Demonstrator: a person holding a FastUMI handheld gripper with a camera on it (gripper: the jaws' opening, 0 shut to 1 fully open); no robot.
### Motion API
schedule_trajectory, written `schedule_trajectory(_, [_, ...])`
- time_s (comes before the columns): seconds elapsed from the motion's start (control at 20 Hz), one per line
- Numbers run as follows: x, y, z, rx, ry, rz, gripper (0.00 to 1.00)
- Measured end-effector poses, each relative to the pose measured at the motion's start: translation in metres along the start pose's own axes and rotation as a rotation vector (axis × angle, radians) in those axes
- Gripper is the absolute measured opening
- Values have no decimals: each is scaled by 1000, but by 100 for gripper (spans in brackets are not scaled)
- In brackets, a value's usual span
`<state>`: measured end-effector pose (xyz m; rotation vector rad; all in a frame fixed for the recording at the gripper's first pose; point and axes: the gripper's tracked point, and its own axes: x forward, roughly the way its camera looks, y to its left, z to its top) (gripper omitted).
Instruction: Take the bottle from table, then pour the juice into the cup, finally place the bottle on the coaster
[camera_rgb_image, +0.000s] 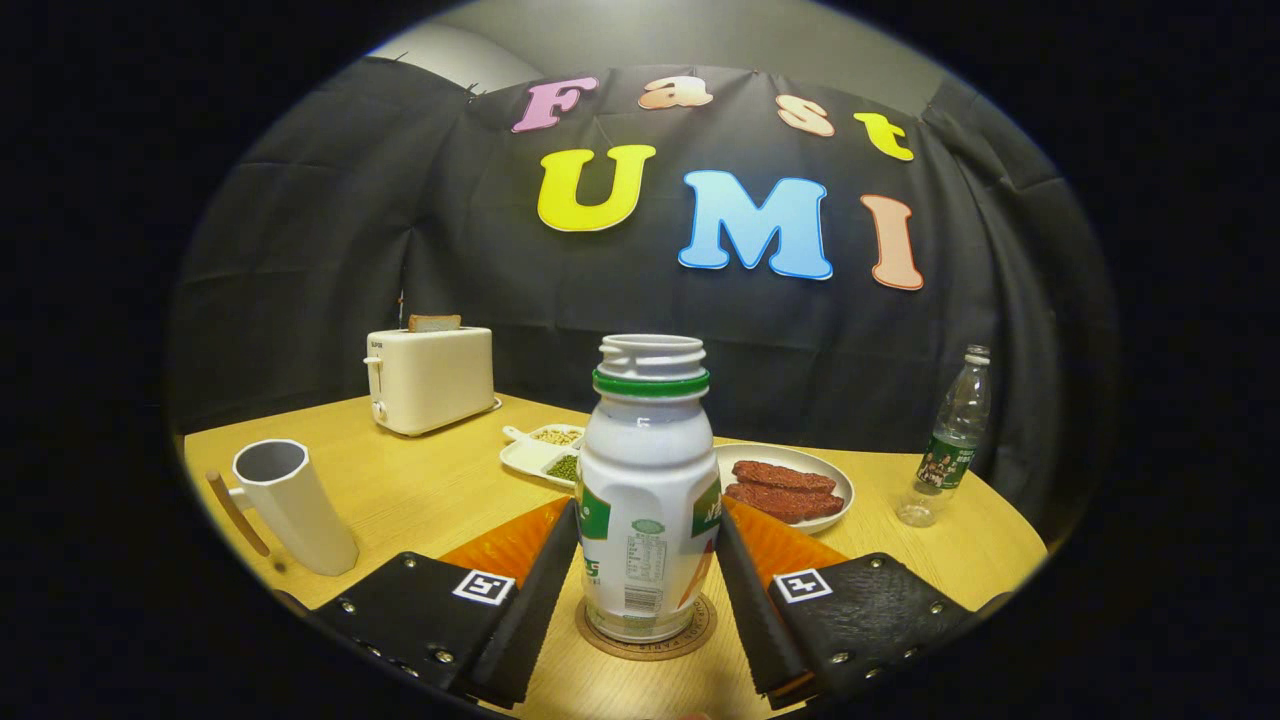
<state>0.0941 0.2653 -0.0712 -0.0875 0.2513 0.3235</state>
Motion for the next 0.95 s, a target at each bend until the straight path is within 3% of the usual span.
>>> schedule_trajectory(0.35, [-20, 2, 42, -22, -118, -4, 79])
schedule_trajectory(0.65, [-79, 14, 142, -114, -350, -47, 79])
schedule_trajectory(0.95, [-164, 23, 229, -26, -514, -64, 79])
